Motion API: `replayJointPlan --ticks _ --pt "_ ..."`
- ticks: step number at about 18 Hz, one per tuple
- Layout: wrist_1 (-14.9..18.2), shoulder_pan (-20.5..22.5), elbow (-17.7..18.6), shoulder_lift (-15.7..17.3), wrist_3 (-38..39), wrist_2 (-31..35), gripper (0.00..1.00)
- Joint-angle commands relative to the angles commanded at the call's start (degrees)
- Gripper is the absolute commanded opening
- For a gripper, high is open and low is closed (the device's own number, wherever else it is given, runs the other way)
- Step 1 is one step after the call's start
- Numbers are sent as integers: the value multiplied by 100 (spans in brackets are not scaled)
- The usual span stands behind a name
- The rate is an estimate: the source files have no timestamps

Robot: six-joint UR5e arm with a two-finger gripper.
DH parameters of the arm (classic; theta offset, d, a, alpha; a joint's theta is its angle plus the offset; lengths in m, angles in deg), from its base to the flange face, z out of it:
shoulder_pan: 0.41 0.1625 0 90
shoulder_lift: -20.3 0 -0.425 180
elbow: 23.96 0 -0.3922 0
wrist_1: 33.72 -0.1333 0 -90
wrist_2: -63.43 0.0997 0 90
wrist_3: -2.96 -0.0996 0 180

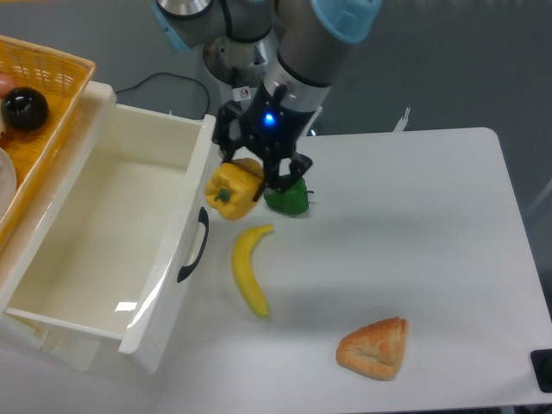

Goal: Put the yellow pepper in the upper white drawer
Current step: 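Move the yellow pepper over the drawer and lower it inside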

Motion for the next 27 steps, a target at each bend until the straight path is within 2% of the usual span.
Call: replayJointPlan --ticks 3,6,8,10,15,21,27 --pt "-96 -193 0 -35 474 -333 18" --pt "-465 -456 0 -114 983 -501 18" --pt "-798 -702 17 -245 1012 -475 18" --pt "-940 -861 18 -307 994 -458 18" --pt "-923 -1063 61 -351 573 -431 18" --pt "-923 -1318 211 -404 -288 34 19" --pt "-932 -1591 193 -579 -710 570 20"
